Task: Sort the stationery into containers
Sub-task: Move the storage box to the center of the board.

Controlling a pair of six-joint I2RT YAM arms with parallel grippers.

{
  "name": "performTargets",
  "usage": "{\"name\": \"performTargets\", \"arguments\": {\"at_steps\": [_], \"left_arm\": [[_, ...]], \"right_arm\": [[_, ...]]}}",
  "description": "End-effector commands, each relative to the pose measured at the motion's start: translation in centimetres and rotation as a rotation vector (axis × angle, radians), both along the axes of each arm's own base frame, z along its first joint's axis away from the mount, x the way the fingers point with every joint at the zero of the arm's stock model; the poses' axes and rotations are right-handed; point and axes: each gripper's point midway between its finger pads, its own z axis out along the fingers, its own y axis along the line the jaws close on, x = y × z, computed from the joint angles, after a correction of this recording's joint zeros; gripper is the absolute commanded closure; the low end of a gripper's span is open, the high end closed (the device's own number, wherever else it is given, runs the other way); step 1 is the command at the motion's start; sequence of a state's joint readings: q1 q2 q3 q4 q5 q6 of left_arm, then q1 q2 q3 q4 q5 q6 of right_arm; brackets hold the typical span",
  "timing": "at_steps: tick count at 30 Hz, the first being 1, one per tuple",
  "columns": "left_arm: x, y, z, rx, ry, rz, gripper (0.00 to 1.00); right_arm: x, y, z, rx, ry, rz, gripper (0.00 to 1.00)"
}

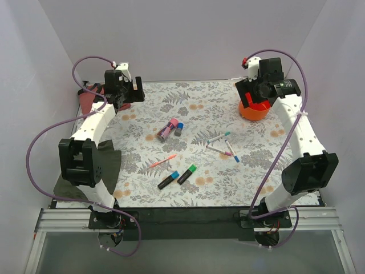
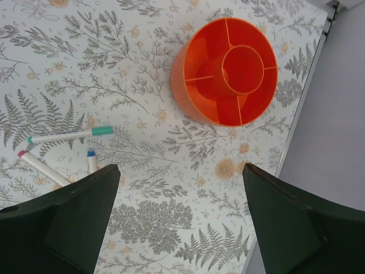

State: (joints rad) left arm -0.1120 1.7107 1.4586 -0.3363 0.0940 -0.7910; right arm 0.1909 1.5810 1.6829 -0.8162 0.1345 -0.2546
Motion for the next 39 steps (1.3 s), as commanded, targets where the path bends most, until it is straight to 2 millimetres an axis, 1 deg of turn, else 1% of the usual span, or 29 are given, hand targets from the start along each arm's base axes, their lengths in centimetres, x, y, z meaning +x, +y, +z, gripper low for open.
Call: {"name": "performTargets", "arguments": {"at_steps": [1, 2, 3, 4, 5, 6, 7, 8, 9, 10, 11, 12, 13, 15, 16, 17, 18, 19, 20, 21, 22, 23, 25, 29, 32, 36, 39], "left_arm": [[-0.8, -0.2, 2.3, 0.007, -0.053, -0.018, 0.18], [-0.9, -0.1, 2.3, 0.007, -0.053, -0.017, 0.18], [-1.1, -0.1, 2.2, 0.008, -0.05, -0.017, 0.18], [-1.2, -0.1, 2.1, 0.009, -0.049, -0.018, 0.18], [-1.5, -0.1, 1.9, 0.008, -0.042, -0.018, 0.18], [-1.6, -0.1, 1.7, 0.008, -0.04, -0.024, 0.18], [-1.8, -0.1, 1.7, 0.008, -0.038, -0.025, 0.18], [-2.1, -0.3, 1.3, 0.005, -0.029, -0.034, 0.18], [-2.2, -0.3, 1.2, 0.005, -0.027, -0.035, 0.18], [-2.3, -0.3, 1.1, 0.003, -0.024, -0.039, 0.18], [-2.6, -0.4, 0.6, 0.004, -0.01, -0.043, 0.18], [-2.7, -0.3, 0.5, 0.004, -0.009, -0.043, 0.18], [-2.9, -0.4, 0.3, 0.004, -0.004, -0.044, 0.18], [-3.3, -0.3, -0.2, 0.006, 0.006, -0.045, 0.18], [-3.5, -0.3, -0.4, 0.006, 0.013, -0.043, 0.18], [-3.6, -0.2, -0.6, 0.009, 0.017, -0.044, 0.18], [-3.9, -0.1, -0.9, 0.012, 0.022, -0.043, 0.18], [-4.1, 0.0, -1.4, 0.018, 0.032, -0.041, 0.18], [-4.2, 0.0, -1.5, 0.02, 0.035, -0.039, 0.18], [-4.4, 0.1, -2.0, 0.024, 0.047, -0.038, 0.18], [-4.6, 0.1, -2.5, 0.026, 0.062, -0.039, 0.18], [-4.7, 0.1, -3.5, 0.024, 0.089, -0.038, 0.18], [-4.6, 0.0, -4.1, 0.02, 0.106, -0.043, 0.18], [-4.5, -0.1, -5.1, 0.016, 0.132, -0.042, 0.18], [-4.5, -0.2, -5.7, 0.012, 0.147, -0.042, 0.18], [-4.5, -0.3, -6.1, 0.008, 0.159, -0.044, 0.19], [-4.5, -0.3, -6.3, 0.006, 0.162, -0.044, 0.19]], "right_arm": [[2.0, 1.5, 3.5, -0.02, -0.119, 0.17, 0.02], [2.6, 1.7, 3.4, -0.011, -0.122, 0.182, 0.07], [2.9, 2.4, 3.5, 0.014, -0.124, 0.223, 0.1], [3.5, 2.4, 4.4, 0.023, -0.143, 0.225, 0.13], [4.4, 2.5, 3.3, 0.025, -0.11, 0.228, 0.14], [5.0, 2.7, 3.1, 0.025, -0.101, 0.232, 0.13], [5.9, 2.7, 4.4, 0.025, -0.133, 0.221, 0.02], [7.0, 2.8, 2.8, 0.022, -0.092, 0.207, 0.02], [7.6, 2.4, 2.4, 0.022, -0.082, 0.174, 0.02], [8.4, 2.6, 3.1, 0.028, -0.101, 0.172, 0.02], [9.2, 2.8, 1.7, 0.034, -0.074, 0.171, 0.02], [9.5, 3.3, 1.5, 0.063, -0.069, 0.191, 0.02], [10.2, 3.7, 0.7, 0.089, -0.055, 0.195, 0.05], [10.8, 4.6, 0.1, 0.138, -0.041, 0.214, 0.07], [11.5, 5.0, -0.8, 0.157, -0.025, 0.212, 0.11], [11.8, 5.2, -1.2, 0.165, -0.017, 0.214, 0.12], [12.4, 5.3, -2.5, 0.17, 0.006, 0.209, 0.14], [12.9, 5.2, -2.6, 0.167, 0.001, 0.203, 0.16], [13.5, 5.3, -3.5, 0.167, 0.014, 0.196, 0.18], [14.0, 5.1, -4.7, 0.175, 0.032, 0.189, 0.23], [14.5, 5.2, -5.2, 0.193, 0.038, 0.195, 0.29], [15.3, 5.1, -6.4, 0.218, 0.053, 0.181, 0.39], [15.5, 4.9, -7.7, 0.213, 0.074, 0.157, 0.4], [15.6, 3.3, -9.5, 0.155, 0.097, 0.087, 0.41], [15.1, 2.5, -11.0, 0.117, 0.132, 0.051, 0.43], [14.5, 1.7, -11.6, 0.085, 0.149, 0.031, 0.43], [14.2, 1.3, -12.5, 0.078, 0.171, 0.023, 0.45]]}}
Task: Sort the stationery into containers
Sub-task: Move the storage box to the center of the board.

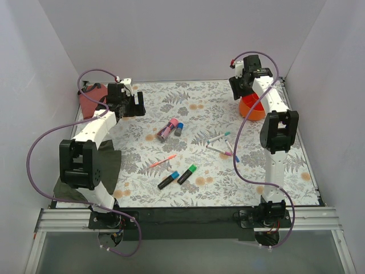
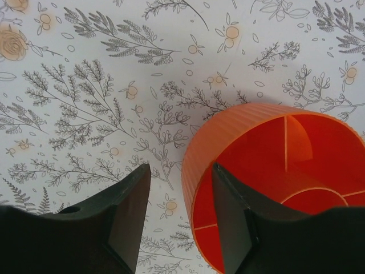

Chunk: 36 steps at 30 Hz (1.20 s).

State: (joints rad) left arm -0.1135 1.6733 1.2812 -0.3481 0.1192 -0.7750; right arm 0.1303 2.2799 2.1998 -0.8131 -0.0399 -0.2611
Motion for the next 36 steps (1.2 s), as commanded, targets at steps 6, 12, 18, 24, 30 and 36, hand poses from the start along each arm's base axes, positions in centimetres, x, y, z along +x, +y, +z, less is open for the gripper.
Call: {"name": "performTargets", "arguments": {"at_steps": [6, 12, 18, 24, 30, 36], "left_arm": [[-0.4, -0.5, -0.4, -0.015, 0.019, -0.015, 0.19], [-0.1, -0.5, -0.3, -0.013, 0.015, -0.017, 0.19], [0.2, -0.8, -0.3, -0.013, 0.015, -0.024, 0.19], [0.1, -1.2, -0.5, -0.011, 0.019, -0.035, 0.19], [-0.1, -1.2, -0.8, -0.012, 0.024, -0.036, 0.19], [-0.1, -1.2, -0.6, -0.014, 0.017, -0.033, 0.19]], "right_arm": [[0.9, -1.9, 0.7, -0.021, -0.035, -0.052, 0.45], [0.7, -2.0, -0.3, -0.023, -0.012, -0.054, 0.46], [0.5, -2.1, -1.5, -0.028, 0.014, -0.05, 0.53], [0.3, -1.7, -2.3, -0.029, 0.033, -0.037, 0.6], [-0.4, -0.5, -1.6, -0.027, 0.026, -0.004, 0.69], [-1.4, 0.7, -1.5, -0.052, 0.034, 0.036, 0.98]]}}
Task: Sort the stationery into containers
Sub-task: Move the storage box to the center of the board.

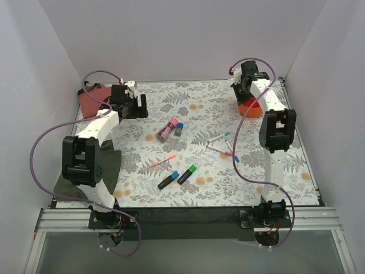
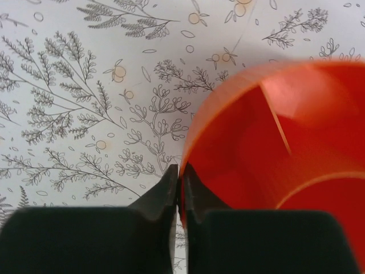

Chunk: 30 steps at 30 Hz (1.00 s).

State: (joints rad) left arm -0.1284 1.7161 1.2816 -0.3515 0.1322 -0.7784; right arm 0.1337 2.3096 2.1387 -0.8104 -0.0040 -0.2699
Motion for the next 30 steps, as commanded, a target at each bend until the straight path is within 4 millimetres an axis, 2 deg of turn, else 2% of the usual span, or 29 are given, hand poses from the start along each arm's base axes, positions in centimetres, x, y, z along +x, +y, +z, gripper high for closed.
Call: {"name": "performTargets", "arguments": {"at_steps": [1, 2, 7, 10, 11, 13, 14, 15, 16, 20, 26, 30], "left_arm": [[0.0, -0.2, 1.4, -0.008, -0.034, -0.009, 0.19], [-0.1, -0.2, 1.3, -0.004, -0.033, -0.009, 0.19], [-0.7, 0.0, 1.5, 0.002, -0.042, -0.008, 0.19], [-1.2, 0.2, 1.3, 0.01, -0.04, -0.004, 0.19], [-1.2, 0.2, 1.3, 0.01, -0.047, -0.003, 0.19], [-1.6, 0.4, 1.3, 0.014, -0.047, 0.004, 0.19], [-1.6, 0.4, 1.4, 0.016, -0.049, 0.004, 0.19], [-1.7, 0.5, 1.3, 0.016, -0.051, 0.005, 0.19], [-1.8, 0.6, 1.2, 0.024, -0.051, 0.007, 0.19], [-2.0, 0.9, 1.4, 0.033, -0.06, 0.012, 0.19], [-2.3, 1.1, 2.0, 0.043, -0.078, 0.012, 0.19], [-2.4, 1.1, 2.1, 0.046, -0.08, 0.012, 0.19]], "right_arm": [[-0.5, 1.5, 2.1, -0.007, -0.043, 0.053, 0.99], [-0.7, 2.0, 2.0, -0.009, -0.04, 0.068, 0.99], [-1.4, 4.7, 4.0, -0.018, -0.08, 0.145, 0.99], [-2.8, 7.7, 4.9, -0.001, -0.086, 0.227, 0.99], [-3.9, 9.8, 4.8, 0.021, -0.074, 0.285, 0.99], [-5.4, 11.8, 5.5, 0.049, -0.067, 0.35, 0.99], [-6.6, 14.0, 5.7, 0.074, -0.061, 0.408, 0.99], [-7.7, 14.8, 5.9, 0.081, -0.055, 0.448, 0.99], [-9.0, 16.6, 5.9, 0.096, -0.046, 0.502, 0.99], [-11.8, 20.0, 6.2, 0.141, -0.034, 0.622, 0.99], [-14.0, 22.1, 6.4, 0.168, -0.02, 0.69, 0.99], [-14.8, 22.5, 6.1, 0.157, -0.012, 0.714, 0.99]]}}
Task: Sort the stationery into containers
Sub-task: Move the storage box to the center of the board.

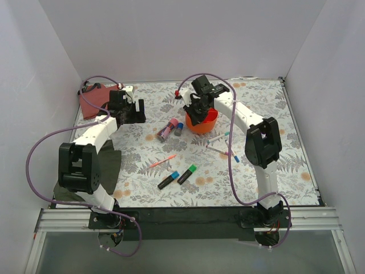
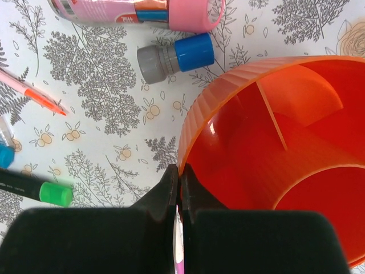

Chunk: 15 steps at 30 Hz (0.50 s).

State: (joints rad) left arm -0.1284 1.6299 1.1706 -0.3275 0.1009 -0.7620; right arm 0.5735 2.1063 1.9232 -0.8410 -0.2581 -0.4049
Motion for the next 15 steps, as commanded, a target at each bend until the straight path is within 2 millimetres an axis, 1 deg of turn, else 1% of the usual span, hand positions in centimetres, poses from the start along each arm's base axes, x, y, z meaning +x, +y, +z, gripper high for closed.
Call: {"name": "performTargets", "arguments": {"at_steps": [1, 3, 9, 15], "left_arm": [[-0.1, 0.2, 2.6, 0.014, -0.077, 0.0, 0.19], [-0.2, 0.2, 2.6, 0.016, -0.078, 0.0, 0.19], [-0.5, -0.1, 2.7, 0.02, -0.082, -0.004, 0.19], [-0.3, -0.2, 2.7, 0.017, -0.079, -0.007, 0.19]], "right_arm": [[-0.2, 0.2, 3.0, 0.036, -0.073, 0.034, 0.99], [-0.4, 0.2, 2.5, 0.018, -0.074, 0.043, 0.99], [0.2, -0.2, 1.1, -0.032, -0.084, 0.022, 0.99], [1.5, -0.4, 0.8, -0.06, -0.134, -0.007, 0.99]]}}
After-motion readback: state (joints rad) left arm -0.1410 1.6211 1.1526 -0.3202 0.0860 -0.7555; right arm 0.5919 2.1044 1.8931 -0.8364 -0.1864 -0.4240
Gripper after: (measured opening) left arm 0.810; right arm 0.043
